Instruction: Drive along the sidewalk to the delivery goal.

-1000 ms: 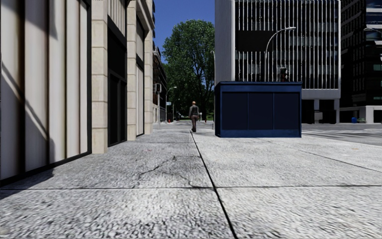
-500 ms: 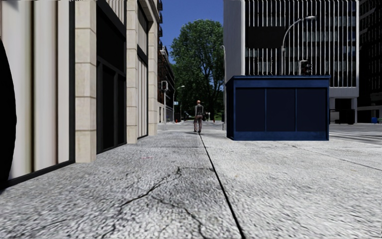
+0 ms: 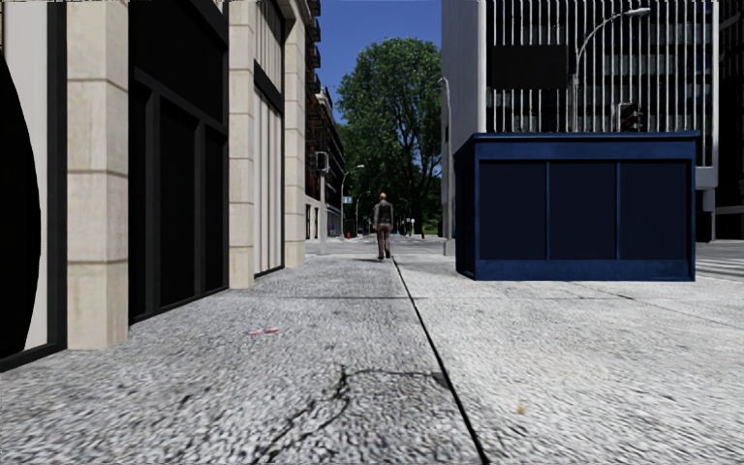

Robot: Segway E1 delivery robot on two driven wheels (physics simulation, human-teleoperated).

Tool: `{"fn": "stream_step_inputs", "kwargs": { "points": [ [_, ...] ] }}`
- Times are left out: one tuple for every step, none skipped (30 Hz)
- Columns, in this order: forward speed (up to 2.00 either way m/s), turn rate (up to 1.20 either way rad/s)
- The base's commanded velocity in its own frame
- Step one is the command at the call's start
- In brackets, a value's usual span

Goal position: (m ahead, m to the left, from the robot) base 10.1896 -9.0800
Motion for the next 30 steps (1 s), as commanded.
{"fn": "stream_step_inputs", "kwargs": {
  "points": [
    [2.00, 0.00],
    [2.00, 0.00],
    [2.00, 0.00],
    [2.00, 0.00],
    [2.00, 0.00],
    [2.00, 0.00],
    [2.00, 0.00],
    [2.00, 0.00],
    [2.00, 0.00],
    [2.00, 0.00],
    [2.00, 0.00],
    [2.00, 0.00],
    [2.00, 0.00],
    [2.00, 0.00],
    [2.00, 0.00],
    [2.00, 0.00],
    [2.00, 0.00],
    [2.00, 0.00],
    [2.00, 0.00],
    [2.00, 0.00],
    [2.00, 0.00],
    [2.00, 0.00],
    [2.00, 0.00],
    [2.00, 0.00],
    [2.00, 0.00],
    [2.00, 0.00],
    [2.00, 0.00],
    [2.00, 0.00],
    [2.00, 0.00],
    [2.00, 0.00]
  ]
}}
